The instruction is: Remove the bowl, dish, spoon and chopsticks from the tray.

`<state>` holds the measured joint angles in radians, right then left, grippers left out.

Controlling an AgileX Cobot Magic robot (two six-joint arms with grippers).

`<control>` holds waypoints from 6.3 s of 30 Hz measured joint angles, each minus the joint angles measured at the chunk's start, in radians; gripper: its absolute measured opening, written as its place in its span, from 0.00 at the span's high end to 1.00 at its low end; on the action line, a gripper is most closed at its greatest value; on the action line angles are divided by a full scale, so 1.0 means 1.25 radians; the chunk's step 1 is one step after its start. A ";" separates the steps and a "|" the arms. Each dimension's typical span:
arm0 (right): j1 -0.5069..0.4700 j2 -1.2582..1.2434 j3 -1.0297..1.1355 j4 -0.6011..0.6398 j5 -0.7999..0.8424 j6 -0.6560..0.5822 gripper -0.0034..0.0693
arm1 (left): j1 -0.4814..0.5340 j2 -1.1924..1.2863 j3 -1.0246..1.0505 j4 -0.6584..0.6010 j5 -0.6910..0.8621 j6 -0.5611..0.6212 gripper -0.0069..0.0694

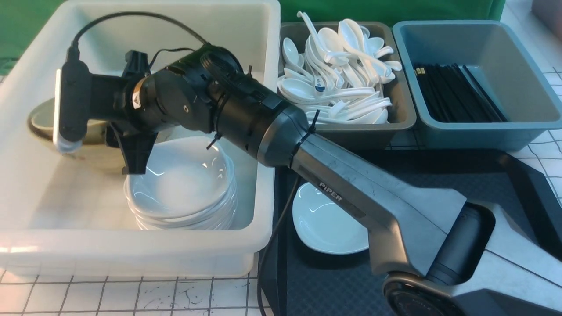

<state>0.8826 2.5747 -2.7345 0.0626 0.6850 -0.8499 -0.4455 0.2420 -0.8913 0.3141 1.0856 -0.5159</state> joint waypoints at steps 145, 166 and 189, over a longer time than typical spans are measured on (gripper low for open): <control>0.035 -1.644 1.342 -0.179 0.339 0.804 0.89 | -0.236 0.839 -0.165 0.120 -0.169 0.084 0.12; 0.035 -1.659 1.487 -0.178 0.352 0.912 0.89 | -0.304 0.003 0.490 -0.135 -0.697 -0.078 0.91; 0.027 -1.659 1.502 -0.178 0.317 0.910 0.86 | -0.304 -0.011 0.672 -0.135 -0.769 -0.078 0.91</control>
<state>0.9168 0.5011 -0.8576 -0.1597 1.0808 0.2880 -0.8249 0.2283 -0.0519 0.1457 0.1245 -0.6133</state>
